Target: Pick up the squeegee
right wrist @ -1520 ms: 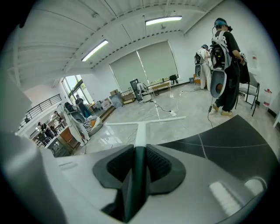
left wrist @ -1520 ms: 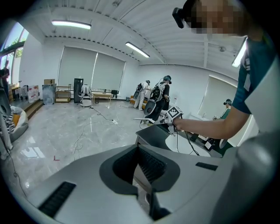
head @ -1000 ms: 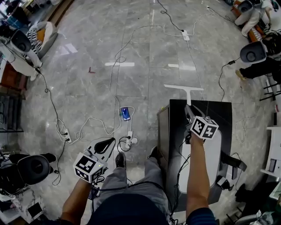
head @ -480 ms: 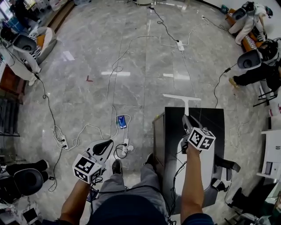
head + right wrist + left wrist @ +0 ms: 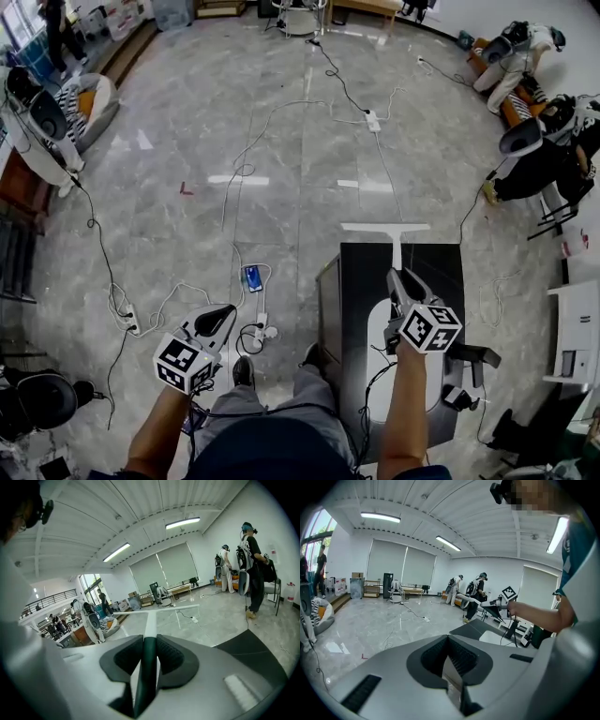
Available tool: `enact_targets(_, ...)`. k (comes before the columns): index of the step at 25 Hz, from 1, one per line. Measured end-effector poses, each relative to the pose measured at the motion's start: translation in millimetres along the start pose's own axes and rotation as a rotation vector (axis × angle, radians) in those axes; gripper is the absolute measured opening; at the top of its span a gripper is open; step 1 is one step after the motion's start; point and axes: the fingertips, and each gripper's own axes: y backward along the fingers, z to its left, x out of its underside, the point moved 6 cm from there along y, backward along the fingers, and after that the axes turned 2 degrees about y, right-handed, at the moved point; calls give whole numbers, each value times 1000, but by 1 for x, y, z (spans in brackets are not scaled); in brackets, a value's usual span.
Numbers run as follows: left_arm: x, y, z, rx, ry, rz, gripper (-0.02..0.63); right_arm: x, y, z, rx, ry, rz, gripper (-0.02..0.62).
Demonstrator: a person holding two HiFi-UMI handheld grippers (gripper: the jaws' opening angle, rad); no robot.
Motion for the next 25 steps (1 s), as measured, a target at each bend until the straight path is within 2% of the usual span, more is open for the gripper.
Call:
enact_targets(6,-12,11,-10,12,-14,-25,6,-18,44,26,-8,61,-41,101)
enact_targets(16,-38,41,-18,25,-58,-82,6,-38,109,57,26,92,-106,101)
enact_targets(25,-35,87,-24,7,-66,-97,6,-47,166,79,63,114,-145,101)
